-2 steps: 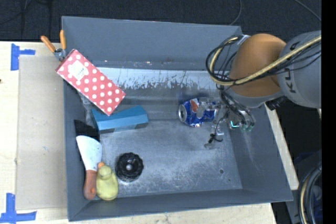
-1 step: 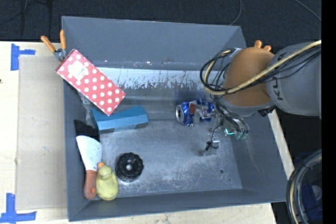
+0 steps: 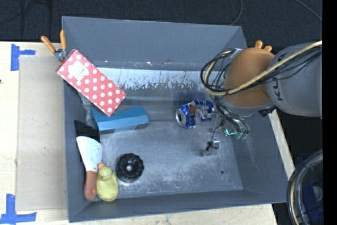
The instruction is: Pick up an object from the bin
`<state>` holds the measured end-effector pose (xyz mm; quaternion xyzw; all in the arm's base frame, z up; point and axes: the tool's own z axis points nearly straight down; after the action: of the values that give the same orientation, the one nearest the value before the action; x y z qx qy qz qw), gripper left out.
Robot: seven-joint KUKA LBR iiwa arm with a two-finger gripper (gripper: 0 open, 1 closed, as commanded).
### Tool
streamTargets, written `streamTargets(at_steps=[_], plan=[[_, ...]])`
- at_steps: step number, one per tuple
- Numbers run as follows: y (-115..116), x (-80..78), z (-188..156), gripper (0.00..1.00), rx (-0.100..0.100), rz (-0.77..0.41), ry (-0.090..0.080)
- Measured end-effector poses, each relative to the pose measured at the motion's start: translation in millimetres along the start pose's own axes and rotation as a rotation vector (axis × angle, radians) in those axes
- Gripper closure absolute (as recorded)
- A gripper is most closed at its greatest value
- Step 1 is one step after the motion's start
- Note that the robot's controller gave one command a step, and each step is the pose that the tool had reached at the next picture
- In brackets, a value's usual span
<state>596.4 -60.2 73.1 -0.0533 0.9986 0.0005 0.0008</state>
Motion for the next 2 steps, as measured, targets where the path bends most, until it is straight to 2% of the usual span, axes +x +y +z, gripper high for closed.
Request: streamTargets(at_steps=[1, 2], plan=[[-49.9, 52.1, -3.4, 0.0, -0.002, -0.013, 0.004], [-95.2, 86.7, -4.1, 0.0, 0.0, -0.016, 0.01]])
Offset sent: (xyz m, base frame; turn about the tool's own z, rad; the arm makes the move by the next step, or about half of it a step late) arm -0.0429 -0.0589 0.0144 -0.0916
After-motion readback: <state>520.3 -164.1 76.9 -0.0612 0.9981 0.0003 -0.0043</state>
